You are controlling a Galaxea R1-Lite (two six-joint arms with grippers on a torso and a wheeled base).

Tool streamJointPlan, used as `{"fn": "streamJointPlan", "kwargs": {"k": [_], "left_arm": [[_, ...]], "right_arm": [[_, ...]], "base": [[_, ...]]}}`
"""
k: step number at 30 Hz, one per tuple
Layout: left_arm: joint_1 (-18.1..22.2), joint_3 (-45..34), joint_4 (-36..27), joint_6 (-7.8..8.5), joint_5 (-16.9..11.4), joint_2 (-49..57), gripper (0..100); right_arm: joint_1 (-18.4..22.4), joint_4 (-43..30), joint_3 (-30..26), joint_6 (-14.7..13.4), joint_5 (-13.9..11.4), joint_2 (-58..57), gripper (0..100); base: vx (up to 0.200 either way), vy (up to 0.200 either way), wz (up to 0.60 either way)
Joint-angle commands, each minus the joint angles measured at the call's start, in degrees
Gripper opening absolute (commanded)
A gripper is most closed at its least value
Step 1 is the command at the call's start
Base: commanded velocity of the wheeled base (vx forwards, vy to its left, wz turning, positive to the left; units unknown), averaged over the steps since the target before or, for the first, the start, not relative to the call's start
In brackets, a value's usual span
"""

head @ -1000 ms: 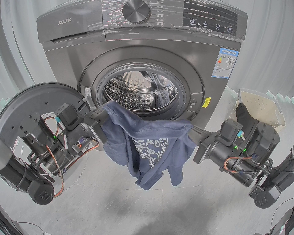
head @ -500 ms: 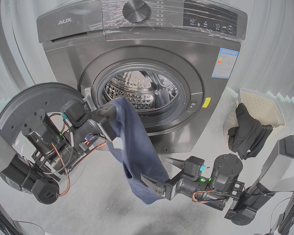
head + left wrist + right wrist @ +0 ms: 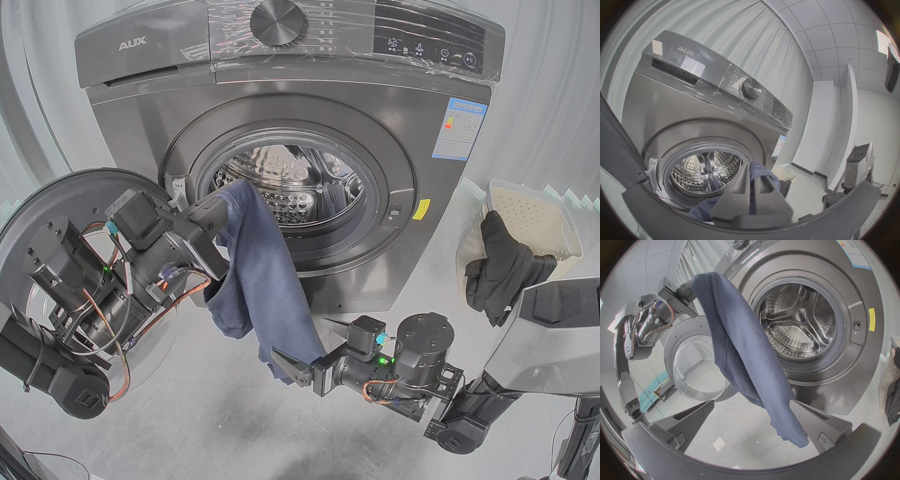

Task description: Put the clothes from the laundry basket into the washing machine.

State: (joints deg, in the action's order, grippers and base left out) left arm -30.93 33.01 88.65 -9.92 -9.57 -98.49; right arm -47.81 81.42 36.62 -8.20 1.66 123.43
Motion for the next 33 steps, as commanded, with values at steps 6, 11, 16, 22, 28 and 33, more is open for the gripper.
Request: {"fn": "streamJointPlan", "kwargs": {"k": [6, 11, 16, 22, 28, 33], "left_arm": [[-1.7, 0.0, 0.0, -0.10, -0.4, 3.0, 0], [-2.2, 0.0, 0.0, -0.01, -0.3, 3.0, 0], [-2.5, 0.1, 0.0, -0.01, -0.2, 3.1, 0], [-2.6, 0.2, 0.0, -0.01, -0.2, 3.8, 0], [-3.0, 0.3, 0.0, -0.01, -0.1, 4.0, 0], [-2.0, 0.4, -0.1, -0.01, -0.2, 3.8, 0]], "right_arm": [[2.5, -0.6, 9.4, 0.5, 0.0, 6.3, 100], [3.5, -0.6, 15.1, 0.5, -0.1, 9.8, 100], [3.7, -0.6, 19.6, 0.7, -0.1, 13.4, 100], [3.7, -0.6, 22.4, 0.8, -0.1, 15.6, 100], [3.6, -0.6, 26.1, 0.6, 0.0, 17.4, 100], [3.6, -0.2, 26.0, 0.4, 0.2, 17.5, 0]], "base": [[0.000, 0.000, 0.00], [0.000, 0.000, 0.00], [0.000, 0.000, 0.00], [0.000, 0.000, 0.00], [0.000, 0.000, 0.00], [0.000, 0.000, 0.00]]}}
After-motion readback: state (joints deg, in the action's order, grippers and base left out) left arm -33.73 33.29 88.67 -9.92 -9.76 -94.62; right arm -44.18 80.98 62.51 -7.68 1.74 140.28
